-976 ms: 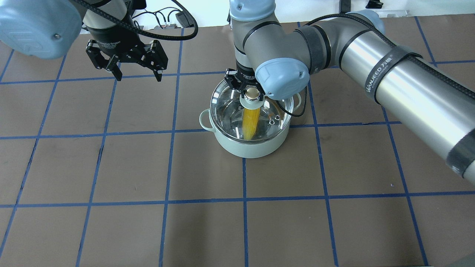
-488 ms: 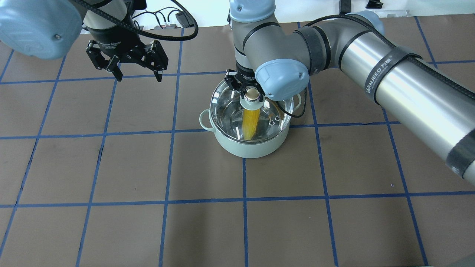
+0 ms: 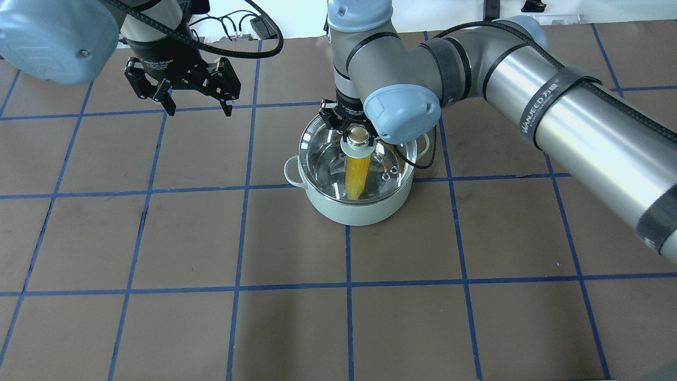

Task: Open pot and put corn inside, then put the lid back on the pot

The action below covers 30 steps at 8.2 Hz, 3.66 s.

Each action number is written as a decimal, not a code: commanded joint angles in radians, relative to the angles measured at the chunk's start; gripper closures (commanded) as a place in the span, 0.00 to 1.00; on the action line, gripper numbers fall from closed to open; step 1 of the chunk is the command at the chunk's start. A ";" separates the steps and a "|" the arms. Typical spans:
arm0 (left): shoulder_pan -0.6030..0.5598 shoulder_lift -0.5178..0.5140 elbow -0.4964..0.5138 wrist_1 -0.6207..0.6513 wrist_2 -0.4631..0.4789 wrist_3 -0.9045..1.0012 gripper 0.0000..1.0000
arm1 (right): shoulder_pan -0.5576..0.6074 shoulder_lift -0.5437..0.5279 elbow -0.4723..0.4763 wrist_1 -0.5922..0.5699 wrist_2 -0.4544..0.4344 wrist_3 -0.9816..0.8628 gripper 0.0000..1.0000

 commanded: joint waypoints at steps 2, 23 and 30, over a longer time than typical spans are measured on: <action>0.001 -0.001 0.000 0.002 0.001 0.000 0.00 | 0.000 0.001 0.000 0.002 0.001 0.001 0.92; -0.002 -0.003 0.002 0.006 -0.004 -0.003 0.00 | -0.287 -0.427 -0.002 0.419 0.017 -0.357 0.00; -0.002 -0.003 0.003 0.006 -0.013 -0.002 0.00 | -0.293 -0.423 0.000 0.392 0.014 -0.387 0.00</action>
